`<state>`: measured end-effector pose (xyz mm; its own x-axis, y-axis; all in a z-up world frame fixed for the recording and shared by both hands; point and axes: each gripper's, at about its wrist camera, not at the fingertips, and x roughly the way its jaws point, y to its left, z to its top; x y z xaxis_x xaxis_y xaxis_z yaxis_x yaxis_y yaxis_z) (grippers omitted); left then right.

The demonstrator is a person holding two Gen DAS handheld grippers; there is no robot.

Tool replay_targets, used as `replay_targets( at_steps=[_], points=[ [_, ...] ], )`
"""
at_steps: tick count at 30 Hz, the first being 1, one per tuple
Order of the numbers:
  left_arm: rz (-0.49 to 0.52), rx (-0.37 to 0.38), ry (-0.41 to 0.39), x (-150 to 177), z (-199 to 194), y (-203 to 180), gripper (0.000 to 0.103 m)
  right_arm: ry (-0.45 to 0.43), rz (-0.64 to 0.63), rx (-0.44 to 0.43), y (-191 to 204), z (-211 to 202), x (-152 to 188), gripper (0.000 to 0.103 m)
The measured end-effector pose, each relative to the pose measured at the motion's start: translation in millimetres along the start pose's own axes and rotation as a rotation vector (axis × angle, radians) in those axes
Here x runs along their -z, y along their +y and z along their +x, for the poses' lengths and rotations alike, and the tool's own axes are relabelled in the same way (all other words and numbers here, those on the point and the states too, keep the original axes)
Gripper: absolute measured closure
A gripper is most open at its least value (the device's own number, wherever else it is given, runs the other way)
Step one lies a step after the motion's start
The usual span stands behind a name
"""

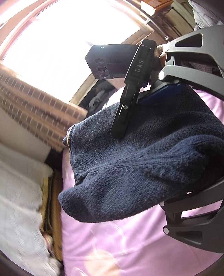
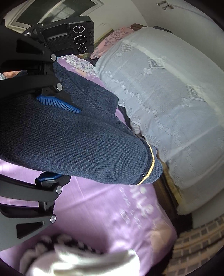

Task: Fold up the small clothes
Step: 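Lift the folded cardigan with both grippers and carry it toward the clothes stack, then lower the cardigan onto the folded striped clothes and open both grippers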

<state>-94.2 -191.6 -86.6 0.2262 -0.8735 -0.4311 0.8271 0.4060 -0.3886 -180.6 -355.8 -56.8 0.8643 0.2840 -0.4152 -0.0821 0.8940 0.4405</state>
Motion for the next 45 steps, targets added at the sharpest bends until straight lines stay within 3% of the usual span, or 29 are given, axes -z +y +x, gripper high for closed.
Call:
replay_targets(
  at_steps=[10,20,25,27,29,31,34,39,42,45],
  points=[
    [0.151,0.127,0.063,-61,67,-90,0.027,-0.171,0.041,0.12,-59,-111,-40,0.042],
    [0.182,0.221,0.156,-101,165,-141,0.027,-0.274,0.158,0.227,-137,-158,-60,0.042],
    [0.16,0.216,0.243,-91,221,-135,0.027,-0.26,0.236,0.275,-183,-155,-53,0.043],
    [0.119,0.148,0.304,-77,248,-115,0.026,-0.207,0.288,0.326,-211,-139,-46,0.043],
    [0.11,0.116,0.313,-67,262,-95,0.025,-0.182,0.329,0.341,-241,-123,-30,0.041],
    [0.149,0.123,0.289,-60,261,-92,0.025,-0.217,0.336,0.286,-253,-121,-21,0.039],
    [0.199,0.064,0.261,-53,259,-98,0.025,-0.227,0.31,0.323,-247,-117,-20,0.037],
    [0.147,0.088,0.229,-51,255,-91,0.023,-0.237,0.313,0.317,-248,-116,-16,0.033],
    [0.132,0.065,0.206,-54,239,-100,0.018,-0.225,0.316,0.405,-240,-127,-18,0.015],
    [0.127,0.038,0.111,-64,206,-100,0.007,-0.266,0.289,0.495,-216,-150,-14,0.015]
  ],
)
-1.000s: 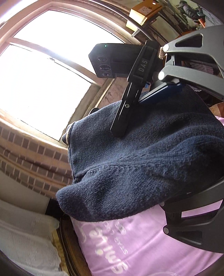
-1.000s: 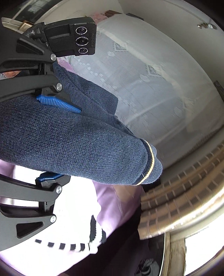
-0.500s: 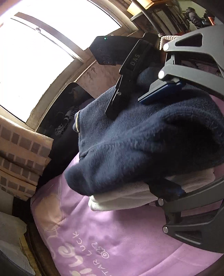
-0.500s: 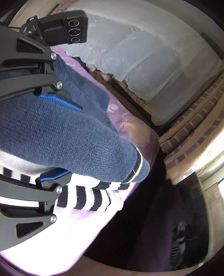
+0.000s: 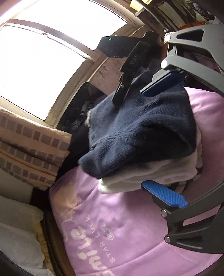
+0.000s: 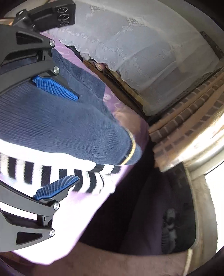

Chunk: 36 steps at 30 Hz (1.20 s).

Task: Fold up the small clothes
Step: 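Lower the cardigan onto the folded striped clothes and open both grippers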

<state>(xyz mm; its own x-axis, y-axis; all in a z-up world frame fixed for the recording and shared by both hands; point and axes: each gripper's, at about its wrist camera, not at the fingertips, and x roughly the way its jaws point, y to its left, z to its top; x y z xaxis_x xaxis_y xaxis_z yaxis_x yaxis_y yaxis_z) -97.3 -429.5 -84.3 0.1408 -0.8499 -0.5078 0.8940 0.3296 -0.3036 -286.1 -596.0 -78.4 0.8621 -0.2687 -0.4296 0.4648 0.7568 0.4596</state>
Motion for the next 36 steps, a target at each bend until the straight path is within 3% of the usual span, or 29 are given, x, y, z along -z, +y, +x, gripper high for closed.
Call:
replay_targets(
  at_steps=[1,3,4,6,8,10,12,17,25,36],
  points=[
    [0.005,-0.034,-0.048,-3,-15,2,0.006,-0.022,-0.018,0.014,4,-10,2,0.014],
    [-0.005,-0.09,-0.064,-11,-22,7,0.005,-0.066,-0.08,0.063,17,-35,11,0.011],
    [-0.012,-0.113,-0.041,-14,-17,10,0.005,-0.072,-0.114,0.084,23,-41,17,0.01],
    [-0.013,-0.179,0.088,-10,13,17,0.004,-0.068,-0.182,0.139,33,-44,32,0.008],
    [-0.022,-0.156,0.168,8,37,26,0.004,-0.064,-0.188,0.16,31,-40,41,0.005],
    [-0.093,-0.1,0.138,20,34,37,0.004,-0.033,-0.119,0.138,22,-37,41,0.004],
    [-0.094,-0.106,0.122,24,26,37,0.004,-0.02,-0.114,0.147,25,-40,40,0.004],
    [0.063,-0.263,0.002,34,-11,10,0.004,-0.077,-0.261,0.322,64,-58,44,0.004],
    [0.168,-0.433,-0.119,47,-56,-9,0.004,-0.071,-0.286,0.367,101,-78,64,0.004],
    [0.183,-0.415,-0.208,50,-115,-23,0.004,-0.099,-0.247,0.408,155,-118,84,0.004]
  ],
)
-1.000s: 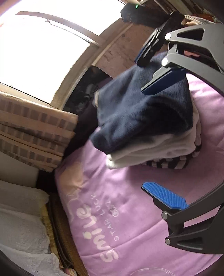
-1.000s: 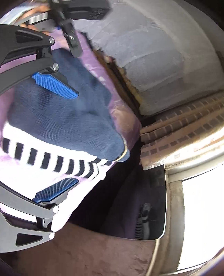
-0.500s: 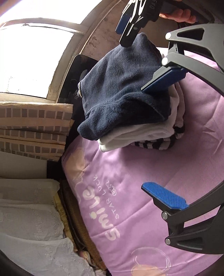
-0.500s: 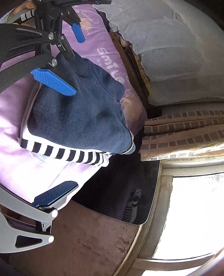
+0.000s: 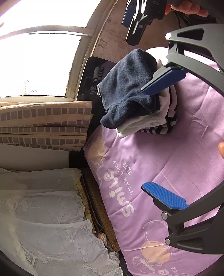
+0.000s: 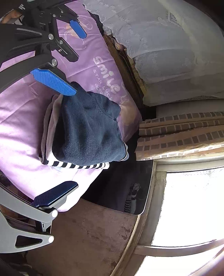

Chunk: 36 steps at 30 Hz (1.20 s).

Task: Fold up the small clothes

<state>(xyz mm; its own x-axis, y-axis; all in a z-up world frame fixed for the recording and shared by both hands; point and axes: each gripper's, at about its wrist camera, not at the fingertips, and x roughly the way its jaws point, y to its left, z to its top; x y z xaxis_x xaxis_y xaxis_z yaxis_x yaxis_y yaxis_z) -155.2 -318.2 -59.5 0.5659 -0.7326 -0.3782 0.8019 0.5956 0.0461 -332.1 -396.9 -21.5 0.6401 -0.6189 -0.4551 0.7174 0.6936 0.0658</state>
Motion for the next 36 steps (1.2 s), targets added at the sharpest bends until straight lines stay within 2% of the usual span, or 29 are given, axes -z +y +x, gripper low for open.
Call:
replay_targets(
  at_steps=[6,11,19,27,36],
  points=[
    [0.016,0.011,-0.039,0,-25,-1,0.004,0.015,0.036,0.002,8,-26,-4,0.004],
    [0.041,0.012,-0.057,1,-38,-2,0.004,-0.001,-0.013,0.015,22,-40,-8,0.004],
    [0.01,0.034,-0.036,1,-34,5,0.004,0.016,-0.06,0.013,34,-35,-9,0.004],
    [0.042,0.05,-0.029,6,-31,-6,0.004,0.047,-0.012,0.002,21,-27,-5,0.004],
    [0.084,0.026,-0.057,7,-36,-13,0.004,0.051,-0.008,-0.011,22,-28,-3,0.004]
  ],
)
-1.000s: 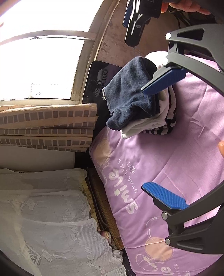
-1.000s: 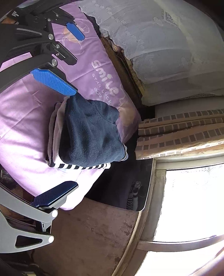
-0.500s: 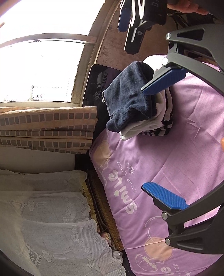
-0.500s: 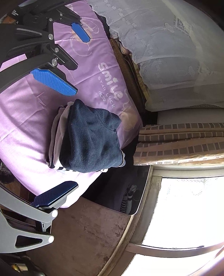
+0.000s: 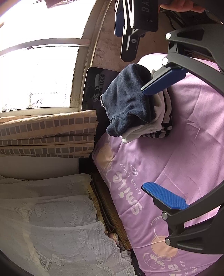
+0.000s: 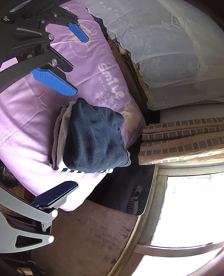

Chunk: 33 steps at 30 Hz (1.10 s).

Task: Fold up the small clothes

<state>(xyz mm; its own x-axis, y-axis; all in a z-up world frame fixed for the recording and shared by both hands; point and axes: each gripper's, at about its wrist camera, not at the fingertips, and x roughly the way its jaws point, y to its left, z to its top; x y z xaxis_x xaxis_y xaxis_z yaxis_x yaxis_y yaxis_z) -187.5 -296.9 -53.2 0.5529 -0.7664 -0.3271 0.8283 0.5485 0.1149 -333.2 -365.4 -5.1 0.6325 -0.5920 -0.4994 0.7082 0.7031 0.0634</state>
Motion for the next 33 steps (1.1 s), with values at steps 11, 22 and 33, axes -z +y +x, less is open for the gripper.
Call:
replay_targets(
  at_steps=[11,22,33],
  points=[
    [0.017,0.001,0.007,3.0,1.8,-5.6,0.004,0.0,0.017,-0.006,-4.1,0.2,1.2,0.004],
    [0.015,0.007,0.01,2.5,1.5,-6.8,0.004,0.0,0.022,-0.007,-4.5,-0.5,1.6,0.004],
    [0.024,0.012,0.01,4.0,-0.8,-9.1,0.004,0.003,0.026,-0.012,-5.2,-0.1,0.1,0.004]
  ],
)
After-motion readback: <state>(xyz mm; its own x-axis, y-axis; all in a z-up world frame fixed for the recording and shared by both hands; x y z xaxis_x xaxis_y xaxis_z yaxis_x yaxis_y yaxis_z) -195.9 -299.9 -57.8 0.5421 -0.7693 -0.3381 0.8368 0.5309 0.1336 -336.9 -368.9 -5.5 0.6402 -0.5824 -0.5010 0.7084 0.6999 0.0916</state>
